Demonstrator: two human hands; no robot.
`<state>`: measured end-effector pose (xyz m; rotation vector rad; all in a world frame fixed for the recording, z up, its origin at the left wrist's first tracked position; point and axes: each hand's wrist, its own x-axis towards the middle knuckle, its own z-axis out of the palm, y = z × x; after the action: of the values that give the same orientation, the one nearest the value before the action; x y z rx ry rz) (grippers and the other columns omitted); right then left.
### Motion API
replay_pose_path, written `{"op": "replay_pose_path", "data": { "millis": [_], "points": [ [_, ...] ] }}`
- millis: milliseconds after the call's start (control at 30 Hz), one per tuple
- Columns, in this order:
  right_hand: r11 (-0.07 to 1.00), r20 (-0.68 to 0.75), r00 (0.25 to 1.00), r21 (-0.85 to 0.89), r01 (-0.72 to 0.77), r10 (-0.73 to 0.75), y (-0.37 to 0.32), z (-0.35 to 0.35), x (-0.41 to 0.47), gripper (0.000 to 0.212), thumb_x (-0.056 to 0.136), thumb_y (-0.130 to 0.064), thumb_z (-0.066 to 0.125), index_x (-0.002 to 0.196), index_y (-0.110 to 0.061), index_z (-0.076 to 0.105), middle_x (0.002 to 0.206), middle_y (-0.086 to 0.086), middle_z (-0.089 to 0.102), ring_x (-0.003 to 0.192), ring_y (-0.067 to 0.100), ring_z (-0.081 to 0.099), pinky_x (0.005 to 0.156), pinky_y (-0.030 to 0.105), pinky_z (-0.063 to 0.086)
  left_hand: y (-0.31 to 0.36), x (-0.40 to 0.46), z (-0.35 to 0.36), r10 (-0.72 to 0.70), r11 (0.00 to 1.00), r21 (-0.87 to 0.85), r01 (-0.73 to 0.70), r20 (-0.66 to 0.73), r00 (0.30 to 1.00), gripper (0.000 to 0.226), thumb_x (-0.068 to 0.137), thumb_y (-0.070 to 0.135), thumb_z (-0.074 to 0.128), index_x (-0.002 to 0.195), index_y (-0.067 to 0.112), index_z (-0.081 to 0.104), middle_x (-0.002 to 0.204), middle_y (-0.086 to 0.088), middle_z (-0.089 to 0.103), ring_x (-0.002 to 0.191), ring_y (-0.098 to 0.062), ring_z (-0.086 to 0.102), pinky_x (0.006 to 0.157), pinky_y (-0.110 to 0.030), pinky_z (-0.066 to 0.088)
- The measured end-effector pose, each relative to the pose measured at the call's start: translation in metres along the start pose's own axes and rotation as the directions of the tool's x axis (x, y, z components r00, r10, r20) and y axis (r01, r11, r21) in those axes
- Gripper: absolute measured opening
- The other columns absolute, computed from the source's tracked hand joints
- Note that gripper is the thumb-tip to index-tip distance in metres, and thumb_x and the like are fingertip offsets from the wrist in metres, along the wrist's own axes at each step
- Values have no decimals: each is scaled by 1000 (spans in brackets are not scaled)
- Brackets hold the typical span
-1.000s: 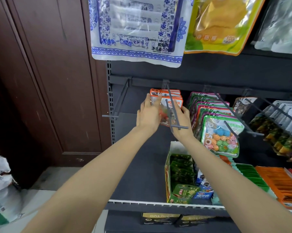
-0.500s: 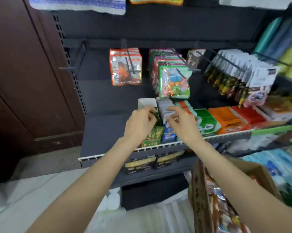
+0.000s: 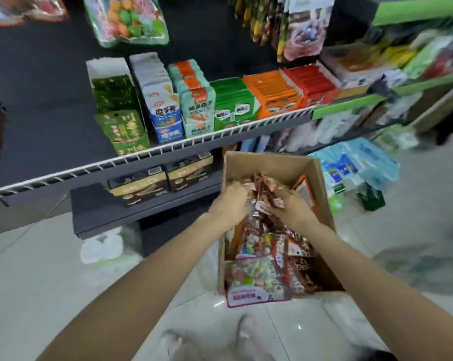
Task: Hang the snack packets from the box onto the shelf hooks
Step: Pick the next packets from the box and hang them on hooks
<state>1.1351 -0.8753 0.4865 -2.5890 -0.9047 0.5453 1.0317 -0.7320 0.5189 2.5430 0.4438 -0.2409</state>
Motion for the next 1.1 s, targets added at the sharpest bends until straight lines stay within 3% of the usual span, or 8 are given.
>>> {"op": "replay_pose_path", "data": {
  "millis": [167,267,433,633,833,933,1033,1100],
  "points": [
    [999,221,974,-38,-31,39,53,8,12,72,84,-31,67,145,-19,30,150,14,28,132,32,40,103,36,40,27,9,31,-238,920,343,189,106,966,24,95,5,48,117,5,58,122,-13,55,110,-31,57,80,-37,49],
    [998,199,979,-61,-27,39,57,11,16,66,89,-37,60,145,-19,30,146,16,34,128,33,42,100,40,42,35,11,39,-332,887,372,275,98,938,29,93,-4,44,119,5,56,121,-12,57,109,-29,60,80,-35,49],
    [965,118,992,-252,77,-48,52,3,25,54,96,-40,45,143,-17,32,140,13,42,126,34,41,101,45,40,49,7,29,-415,864,282,418,-72,907,30,90,-7,46,116,3,55,117,-16,58,108,-35,58,79,-39,47],
    [814,127,973,-532,232,-194,42,-9,16,32,90,3,46,120,-4,50,113,16,62,105,33,61,82,38,49,40,4,3,-388,922,-127,366,-319,865,32,87,-6,43,111,4,62,101,-18,66,94,-33,63,81,-39,52],
    [943,-52,950,-152,296,-307,37,-47,21,46,91,-7,51,136,-19,48,93,21,69,86,38,65,76,41,52,39,-13,-15,-406,904,-324,280,-442,799,22,90,1,50,100,7,69,86,-8,69,74,-15,58,60,-20,42],
    [935,-109,929,-18,353,-353,22,-74,19,29,88,-5,53,113,-12,68,101,11,72,89,27,66,84,31,50,44,-18,-30,-397,906,-349,240,-498,771,19,91,5,55,101,7,71,91,-6,70,78,-9,57,65,-11,39],
    [929,-127,931,106,355,-341,-4,-103,12,22,91,-8,51,95,-9,72,72,5,67,55,12,55,56,15,40,50,-27,-51,-369,920,-333,208,-557,744,17,91,7,57,100,8,71,88,-1,68,78,-7,56,70,-9,39],
    [912,-107,923,146,383,-370,-24,-117,9,24,92,-10,49,99,-11,71,72,8,67,54,17,55,51,16,43,52,-35,-65,-355,926,-331,182,-597,720,17,91,7,57,100,7,71,86,0,66,80,-9,58,73,-12,40]
  ]
}}
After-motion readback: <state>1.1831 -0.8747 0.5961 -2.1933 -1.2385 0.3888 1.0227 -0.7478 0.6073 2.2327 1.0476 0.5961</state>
